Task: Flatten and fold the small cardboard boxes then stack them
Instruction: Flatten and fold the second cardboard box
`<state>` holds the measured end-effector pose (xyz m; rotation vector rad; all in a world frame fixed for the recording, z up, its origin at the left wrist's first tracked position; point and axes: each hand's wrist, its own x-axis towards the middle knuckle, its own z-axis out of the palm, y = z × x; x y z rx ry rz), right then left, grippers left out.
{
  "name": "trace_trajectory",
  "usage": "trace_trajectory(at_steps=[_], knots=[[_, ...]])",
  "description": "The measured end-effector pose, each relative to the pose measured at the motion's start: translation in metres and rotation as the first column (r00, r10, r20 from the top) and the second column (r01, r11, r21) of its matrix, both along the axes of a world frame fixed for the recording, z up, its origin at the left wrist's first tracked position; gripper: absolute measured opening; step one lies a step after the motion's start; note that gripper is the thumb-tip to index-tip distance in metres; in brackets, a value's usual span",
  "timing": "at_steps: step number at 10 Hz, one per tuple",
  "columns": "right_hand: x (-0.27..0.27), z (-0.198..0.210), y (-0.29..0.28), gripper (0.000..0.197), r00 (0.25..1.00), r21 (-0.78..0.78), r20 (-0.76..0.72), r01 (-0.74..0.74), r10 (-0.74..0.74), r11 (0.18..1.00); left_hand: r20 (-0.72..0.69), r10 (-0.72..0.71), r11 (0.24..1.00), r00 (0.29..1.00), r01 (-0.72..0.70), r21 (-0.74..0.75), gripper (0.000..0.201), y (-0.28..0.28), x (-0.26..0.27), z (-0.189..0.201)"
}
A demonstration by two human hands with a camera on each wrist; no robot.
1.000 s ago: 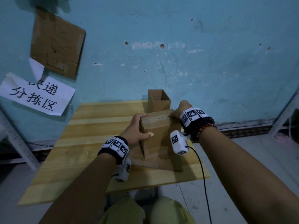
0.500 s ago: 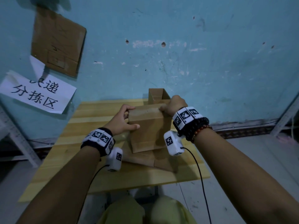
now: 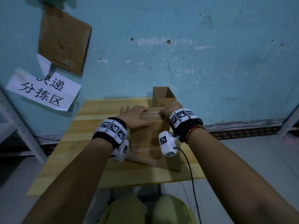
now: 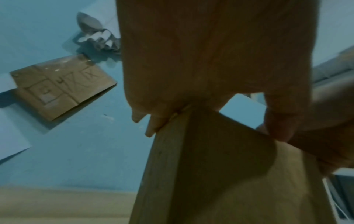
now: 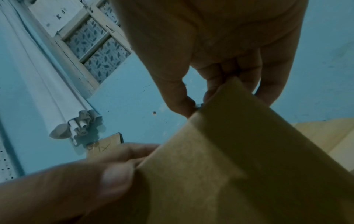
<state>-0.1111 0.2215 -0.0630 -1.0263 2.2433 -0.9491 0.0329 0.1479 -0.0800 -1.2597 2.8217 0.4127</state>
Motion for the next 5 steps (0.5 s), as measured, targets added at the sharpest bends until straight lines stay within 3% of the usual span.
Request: trace_trajectory(at_steps=[1, 2, 3, 5], knots=[[-0.0086, -0.0053, -0.0019, 0.062, 0.999, -0.034, 0.050, -0.007, 0.008, 0.999, 0.080, 0.023, 0.997, 0.997, -0.017, -0.076, 0.081, 0.0038, -0.0099, -0.0021], [-0.0094, -0.0060, -0.0024, 0.055, 0.998, -0.041, 0.057, -0.019, 0.021, 0.999, 0.070, -0.030, 0.983, 0.997, 0.042, -0.181, 0.088, 0.0051, -0.0115, -0.0046], [-0.0059, -0.0013, -0.0033, 0.019, 1.000, 0.039, -0.010, 0.008, -0.007, 0.999, 0.005, -0.043, 0.978, 0.999, 0.043, -0.206, 0.089, 0.0066, -0.0103, -0.0050], [-0.0071, 0.0008, -0.0092, 0.027, 1.000, 0.071, -0.031, -0.003, 0.005, 0.997, -0.029, -0.030, 0.977, 0.999, 0.023, -0.214, 0.089, 0.0075, -0.0077, -0.0068]])
